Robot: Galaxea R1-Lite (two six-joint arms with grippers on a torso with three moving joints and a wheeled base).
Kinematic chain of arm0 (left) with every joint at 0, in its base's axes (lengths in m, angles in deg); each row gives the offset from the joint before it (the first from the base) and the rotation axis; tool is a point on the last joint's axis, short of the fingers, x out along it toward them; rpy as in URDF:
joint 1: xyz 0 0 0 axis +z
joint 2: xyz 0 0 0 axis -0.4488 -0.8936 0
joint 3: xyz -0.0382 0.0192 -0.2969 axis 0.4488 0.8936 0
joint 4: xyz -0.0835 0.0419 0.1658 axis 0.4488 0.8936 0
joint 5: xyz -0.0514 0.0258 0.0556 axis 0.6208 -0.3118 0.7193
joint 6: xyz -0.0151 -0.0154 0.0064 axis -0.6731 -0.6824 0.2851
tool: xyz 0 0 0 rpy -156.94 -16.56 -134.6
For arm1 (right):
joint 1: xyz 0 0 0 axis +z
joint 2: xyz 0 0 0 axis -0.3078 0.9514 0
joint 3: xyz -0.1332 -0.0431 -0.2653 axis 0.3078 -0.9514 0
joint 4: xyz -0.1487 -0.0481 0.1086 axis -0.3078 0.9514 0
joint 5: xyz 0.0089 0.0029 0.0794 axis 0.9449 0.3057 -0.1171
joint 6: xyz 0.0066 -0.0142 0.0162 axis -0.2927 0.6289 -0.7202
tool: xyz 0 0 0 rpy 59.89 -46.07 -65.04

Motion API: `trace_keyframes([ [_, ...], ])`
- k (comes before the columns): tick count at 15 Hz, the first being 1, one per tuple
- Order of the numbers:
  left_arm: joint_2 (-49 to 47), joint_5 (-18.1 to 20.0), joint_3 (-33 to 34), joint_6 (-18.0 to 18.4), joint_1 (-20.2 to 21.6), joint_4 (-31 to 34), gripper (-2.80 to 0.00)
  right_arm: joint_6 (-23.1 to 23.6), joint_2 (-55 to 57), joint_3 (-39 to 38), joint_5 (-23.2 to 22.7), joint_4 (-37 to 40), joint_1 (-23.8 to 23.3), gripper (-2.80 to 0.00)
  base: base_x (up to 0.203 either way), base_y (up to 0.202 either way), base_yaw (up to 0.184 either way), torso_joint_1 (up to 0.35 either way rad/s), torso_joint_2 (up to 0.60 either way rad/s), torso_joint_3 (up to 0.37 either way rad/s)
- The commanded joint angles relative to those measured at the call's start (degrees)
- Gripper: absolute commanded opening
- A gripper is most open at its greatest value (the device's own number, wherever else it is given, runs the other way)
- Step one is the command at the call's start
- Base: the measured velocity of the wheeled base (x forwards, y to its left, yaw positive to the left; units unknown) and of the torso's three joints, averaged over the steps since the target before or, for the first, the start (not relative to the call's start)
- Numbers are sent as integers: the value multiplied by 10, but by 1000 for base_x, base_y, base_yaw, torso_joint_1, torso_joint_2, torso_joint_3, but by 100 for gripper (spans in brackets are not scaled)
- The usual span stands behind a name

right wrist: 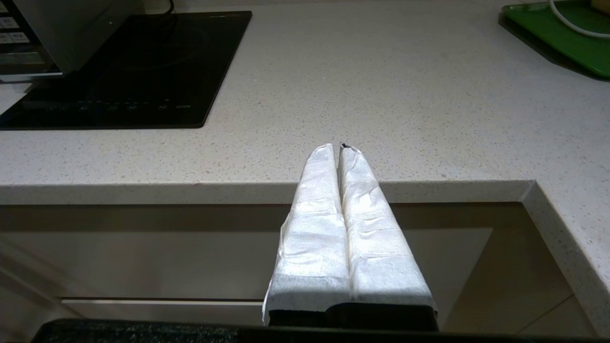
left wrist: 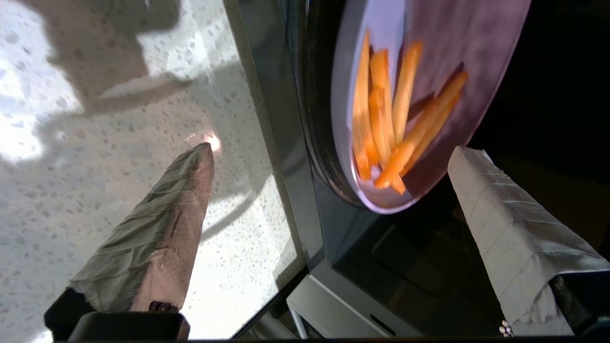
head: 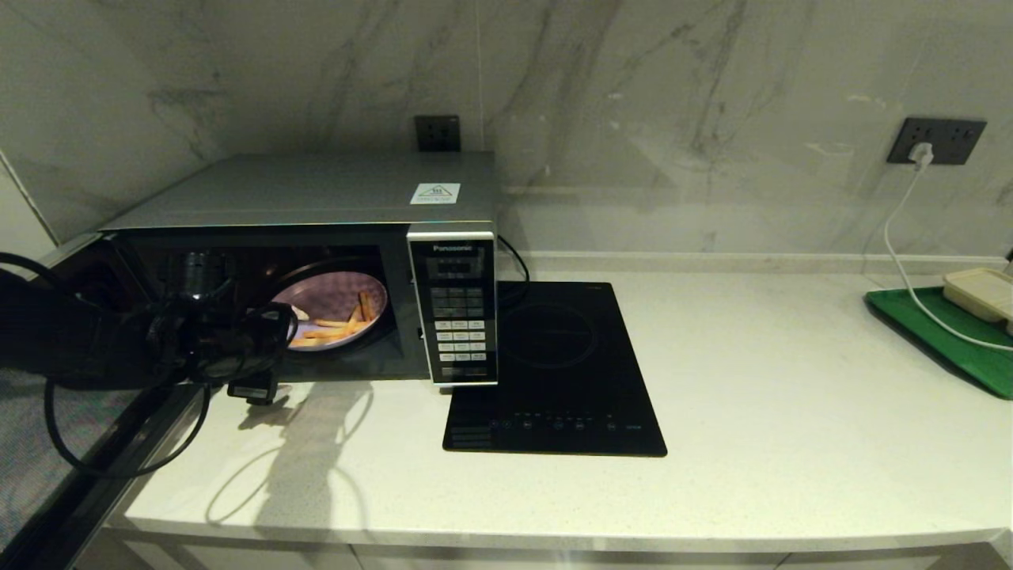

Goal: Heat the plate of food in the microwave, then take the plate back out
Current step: Take the plate out of the microwave

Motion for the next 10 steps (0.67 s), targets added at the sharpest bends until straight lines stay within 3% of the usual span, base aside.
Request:
trace_keyframes([
  [1, -11, 0, 0, -5, 3, 0, 0, 0, 0, 0, 0, 0, 0, -280, 0, 0, 0, 0, 0, 0],
  [10, -25, -6, 0, -3, 3, 6, 0, 0, 0, 0, 0, 0, 0, -280, 0, 0, 0, 0, 0, 0],
])
